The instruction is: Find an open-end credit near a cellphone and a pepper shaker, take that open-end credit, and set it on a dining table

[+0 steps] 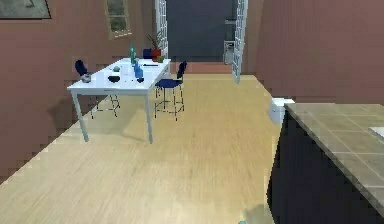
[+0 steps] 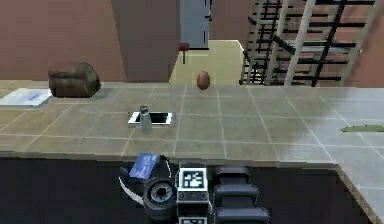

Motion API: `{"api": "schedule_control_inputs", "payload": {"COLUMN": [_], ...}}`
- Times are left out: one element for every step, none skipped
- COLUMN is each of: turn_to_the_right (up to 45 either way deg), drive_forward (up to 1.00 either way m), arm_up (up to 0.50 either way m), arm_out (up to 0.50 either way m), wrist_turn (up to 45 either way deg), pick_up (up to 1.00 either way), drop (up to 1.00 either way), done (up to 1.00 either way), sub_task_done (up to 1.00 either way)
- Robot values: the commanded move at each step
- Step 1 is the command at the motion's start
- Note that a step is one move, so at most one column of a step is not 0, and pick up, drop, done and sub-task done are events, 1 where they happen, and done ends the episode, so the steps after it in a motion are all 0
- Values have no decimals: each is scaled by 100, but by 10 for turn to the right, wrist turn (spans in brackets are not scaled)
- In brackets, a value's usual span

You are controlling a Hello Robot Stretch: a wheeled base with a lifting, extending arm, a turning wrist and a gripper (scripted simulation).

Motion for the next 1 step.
{"api": "schedule_control_inputs", "payload": {"turn_to_the_right": [0], "drive_forward": [100], "arm_up": [0], "arm_out": [0], "wrist_turn": [0], "pick_up": [0], "drop": [0], "done": [0], "sub_task_done": [0]}}
